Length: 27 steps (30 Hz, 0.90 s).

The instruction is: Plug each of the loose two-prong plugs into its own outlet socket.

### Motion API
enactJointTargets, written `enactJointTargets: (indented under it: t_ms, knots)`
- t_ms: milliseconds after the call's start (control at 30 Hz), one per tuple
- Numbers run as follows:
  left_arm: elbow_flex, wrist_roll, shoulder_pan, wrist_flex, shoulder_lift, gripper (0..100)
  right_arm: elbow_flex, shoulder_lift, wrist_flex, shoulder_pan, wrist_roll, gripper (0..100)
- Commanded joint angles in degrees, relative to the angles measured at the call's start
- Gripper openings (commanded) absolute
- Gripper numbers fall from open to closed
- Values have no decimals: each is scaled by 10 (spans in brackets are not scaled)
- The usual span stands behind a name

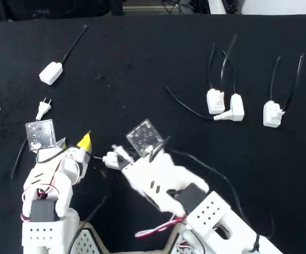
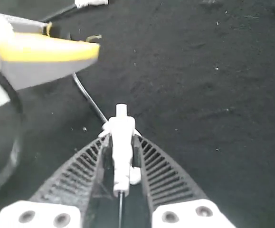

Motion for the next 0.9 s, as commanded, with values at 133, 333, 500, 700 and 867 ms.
enactJointTargets:
  t_ms: [133,333,500,700,867]
  knots:
    - [-36,-19,-6,1,22,223,-167,149,86,53,17,10]
    - [-87,-20,-22,-32,166,223,-251,228,189,12,22,10]
    - [-148,-18,-40,-82,341,223,-276,233,244,-4,76,11]
    - [-215,-18,-43,-158,558,223,-230,233,243,-25,82,11]
    - [-296,-18,-44,-160,724,223,-209,233,240,-47,83,11]
